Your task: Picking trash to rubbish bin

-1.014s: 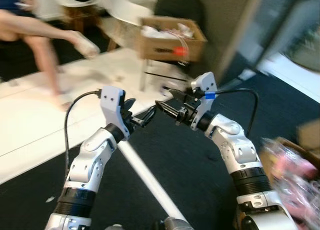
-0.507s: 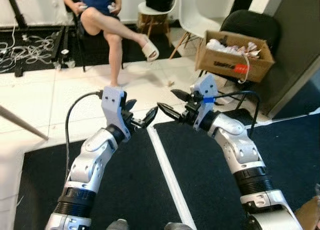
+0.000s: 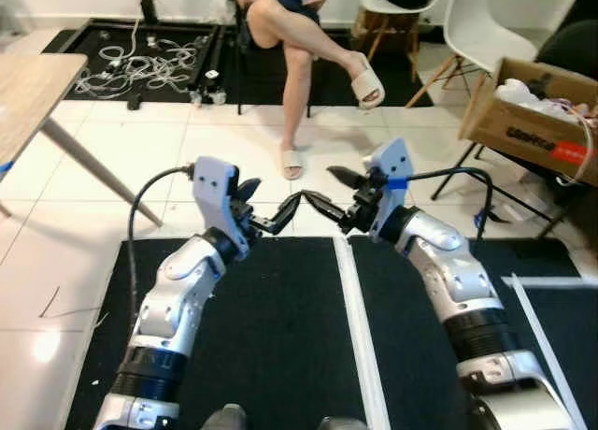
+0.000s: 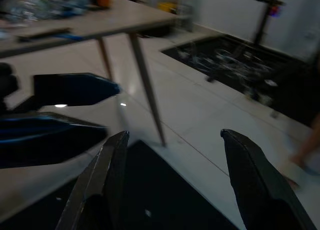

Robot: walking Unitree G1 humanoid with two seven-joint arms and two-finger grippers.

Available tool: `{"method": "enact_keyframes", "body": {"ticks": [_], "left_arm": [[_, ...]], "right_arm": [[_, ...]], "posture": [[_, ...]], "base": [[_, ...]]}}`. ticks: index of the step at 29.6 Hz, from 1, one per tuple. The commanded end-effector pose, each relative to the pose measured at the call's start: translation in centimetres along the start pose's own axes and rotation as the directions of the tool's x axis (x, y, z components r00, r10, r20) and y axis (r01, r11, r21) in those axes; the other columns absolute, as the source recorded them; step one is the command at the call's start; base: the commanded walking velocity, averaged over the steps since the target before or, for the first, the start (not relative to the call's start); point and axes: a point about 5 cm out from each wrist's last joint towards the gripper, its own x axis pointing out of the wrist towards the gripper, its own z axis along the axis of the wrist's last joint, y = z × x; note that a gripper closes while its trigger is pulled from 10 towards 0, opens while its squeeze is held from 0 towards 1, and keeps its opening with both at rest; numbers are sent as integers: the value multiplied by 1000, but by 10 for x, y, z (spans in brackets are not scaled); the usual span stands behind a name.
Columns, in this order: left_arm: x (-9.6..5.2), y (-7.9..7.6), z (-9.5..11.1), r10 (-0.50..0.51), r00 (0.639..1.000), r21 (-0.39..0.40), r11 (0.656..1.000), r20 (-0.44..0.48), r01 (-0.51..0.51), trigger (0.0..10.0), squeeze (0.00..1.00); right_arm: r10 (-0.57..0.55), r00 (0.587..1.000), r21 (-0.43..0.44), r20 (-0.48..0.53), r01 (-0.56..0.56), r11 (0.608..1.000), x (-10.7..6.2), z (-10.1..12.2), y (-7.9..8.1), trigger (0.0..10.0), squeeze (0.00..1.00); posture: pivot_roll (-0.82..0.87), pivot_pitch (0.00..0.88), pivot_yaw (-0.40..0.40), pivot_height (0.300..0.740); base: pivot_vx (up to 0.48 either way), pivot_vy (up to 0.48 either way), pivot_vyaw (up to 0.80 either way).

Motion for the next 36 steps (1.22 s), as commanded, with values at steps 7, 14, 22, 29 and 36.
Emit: {"method": "enact_keyframes", "body": {"ticks": [7,14,22,29,36], "left_arm": [[3,1,-1,-18,1000,16,1000,6,18,10000,0],[6,6,2,10,1000,48,999,25,-11,10000,0],[2,43,12,379,918,70,919,119,-388,10000,0],[2,49,2,431,901,130,892,53,-434,10000,0],[-10,47,-12,437,899,201,879,25,-433,10000,0]], "right_arm": [[17,1000,11,3,-17,1000,-3,-4,3,10000,0],[54,998,43,20,-55,998,-4,-2,7,10000,0],[-116,979,265,166,69,962,0,13,-5,10000,0],[-222,973,114,71,213,970,-1,9,-14,10000,0],[-212,977,7,29,212,977,-18,0,-9,10000,0]], "posture": [[-54,0,-57,740],[-62,0,-48,740],[-54,0,-49,740],[-54,0,-47,740],[-47,0,-42,740]], "base": [[0,0,769],[0,0,769],[0,0,768],[0,0,769],[0,0,769]]}}
